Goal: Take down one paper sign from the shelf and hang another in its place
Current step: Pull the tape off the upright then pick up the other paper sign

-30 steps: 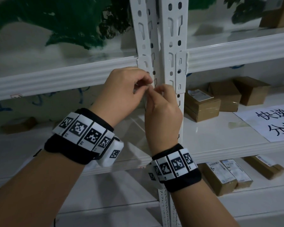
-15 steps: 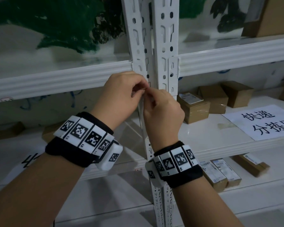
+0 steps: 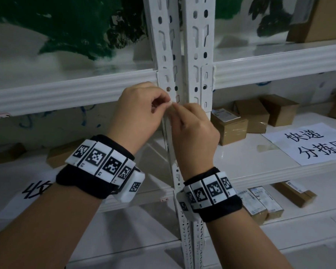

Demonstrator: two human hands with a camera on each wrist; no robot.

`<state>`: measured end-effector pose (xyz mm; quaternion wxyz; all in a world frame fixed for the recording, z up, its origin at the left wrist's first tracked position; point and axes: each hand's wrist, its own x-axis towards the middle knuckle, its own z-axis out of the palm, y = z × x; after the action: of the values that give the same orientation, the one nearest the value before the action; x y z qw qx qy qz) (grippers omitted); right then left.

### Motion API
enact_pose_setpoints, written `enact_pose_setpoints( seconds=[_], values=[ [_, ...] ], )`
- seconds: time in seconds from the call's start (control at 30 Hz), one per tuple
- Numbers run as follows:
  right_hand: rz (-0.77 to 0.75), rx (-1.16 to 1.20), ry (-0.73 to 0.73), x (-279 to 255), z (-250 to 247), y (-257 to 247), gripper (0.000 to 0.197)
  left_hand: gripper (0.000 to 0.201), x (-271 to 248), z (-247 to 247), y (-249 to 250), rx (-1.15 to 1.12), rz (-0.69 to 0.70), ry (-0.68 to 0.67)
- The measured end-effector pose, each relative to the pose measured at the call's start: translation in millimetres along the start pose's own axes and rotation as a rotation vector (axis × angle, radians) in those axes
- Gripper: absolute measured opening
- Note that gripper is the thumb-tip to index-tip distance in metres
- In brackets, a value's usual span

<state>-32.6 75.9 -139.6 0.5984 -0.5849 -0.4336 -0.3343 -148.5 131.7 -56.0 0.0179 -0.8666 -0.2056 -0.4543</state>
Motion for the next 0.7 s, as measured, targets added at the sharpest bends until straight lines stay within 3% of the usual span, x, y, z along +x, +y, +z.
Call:
enact_pose_setpoints(
  seconds=[0.5,0.6,0.7],
  values=[
    [0.027,-0.080,0.033,-6,11,-7,0.014,0.017,-17,-7,-4,-0.006,0.010,-0.108],
    [-0.022,-0.127,-0.122,-16,10,-4,0.016,0.020,-16,-15,0,-0.034,0.002,-0.087],
    [-0.094,-0.202,-0.468,-50,11,3,0.022,0.018,-14,-25,-1,-0.059,-0.010,-0.077]
  ],
)
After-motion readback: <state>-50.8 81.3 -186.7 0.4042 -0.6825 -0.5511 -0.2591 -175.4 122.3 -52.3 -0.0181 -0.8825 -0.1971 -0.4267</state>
